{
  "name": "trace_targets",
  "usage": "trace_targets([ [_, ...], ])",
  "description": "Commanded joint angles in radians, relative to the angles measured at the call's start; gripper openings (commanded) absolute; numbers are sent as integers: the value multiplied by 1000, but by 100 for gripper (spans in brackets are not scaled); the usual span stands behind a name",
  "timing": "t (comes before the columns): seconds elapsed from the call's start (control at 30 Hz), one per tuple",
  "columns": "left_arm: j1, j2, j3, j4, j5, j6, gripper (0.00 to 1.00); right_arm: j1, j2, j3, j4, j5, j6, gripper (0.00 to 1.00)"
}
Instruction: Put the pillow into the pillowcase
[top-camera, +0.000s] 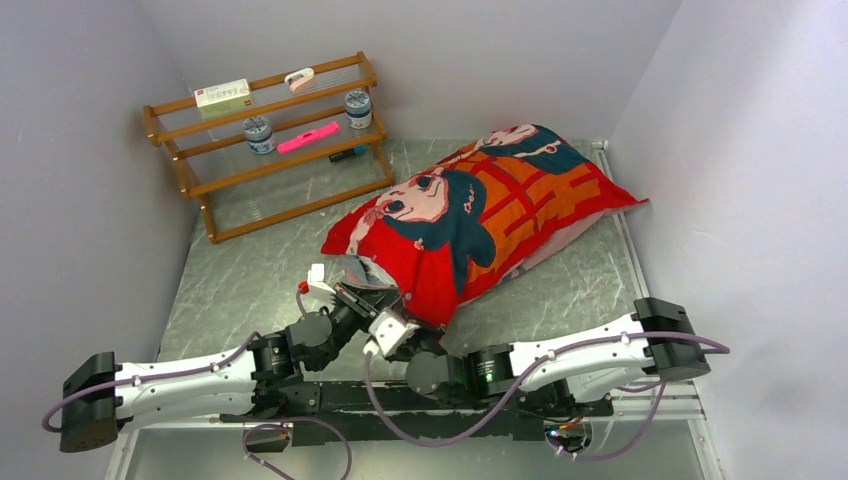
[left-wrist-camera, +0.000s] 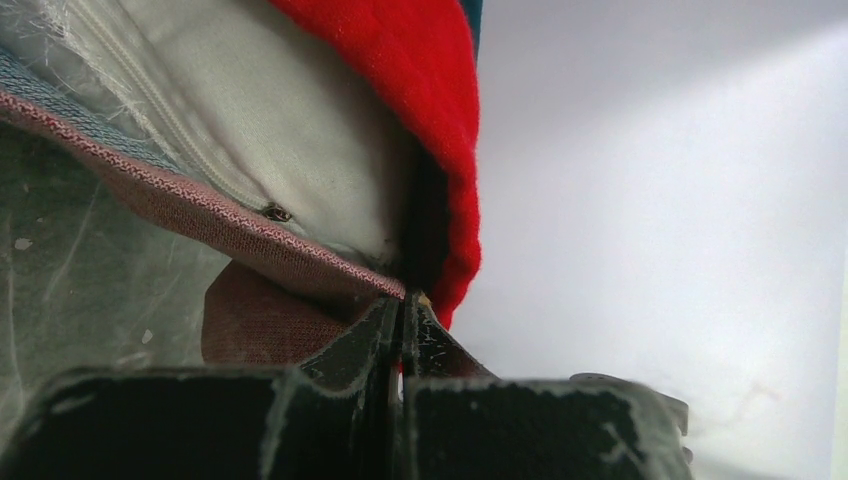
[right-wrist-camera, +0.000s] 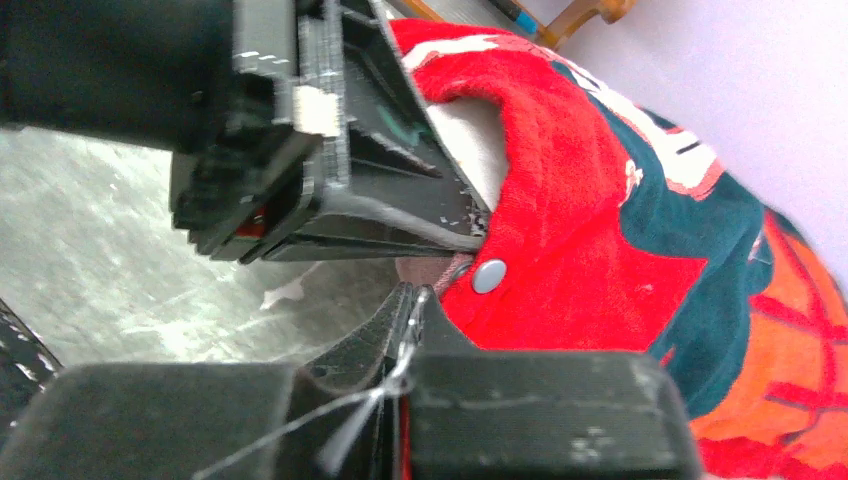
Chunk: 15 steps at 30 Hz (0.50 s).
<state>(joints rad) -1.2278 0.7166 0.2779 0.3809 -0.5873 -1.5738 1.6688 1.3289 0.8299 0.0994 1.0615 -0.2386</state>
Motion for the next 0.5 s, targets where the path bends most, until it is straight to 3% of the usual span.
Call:
trace_targets([
  [0.0, -1, -20, 27, 124, 16, -16, 5, -61, -124, -12, -17, -121, 208, 14],
  [0.13, 0, -29, 20, 132, 23, 5, 5, -155, -321, -26, -96, -363, 391, 43],
  [0.2, 1, -33, 21, 136, 26, 31, 5, -213, -390, -33, -135, -494, 451, 51],
  [0.4, 0, -38, 8, 160, 38, 77, 5, -329, -389, 52, -271, -653, 542, 47],
  [0.47, 2, -32, -6, 197, 42, 87, 5, -348, -363, 79, -296, -678, 557, 40],
])
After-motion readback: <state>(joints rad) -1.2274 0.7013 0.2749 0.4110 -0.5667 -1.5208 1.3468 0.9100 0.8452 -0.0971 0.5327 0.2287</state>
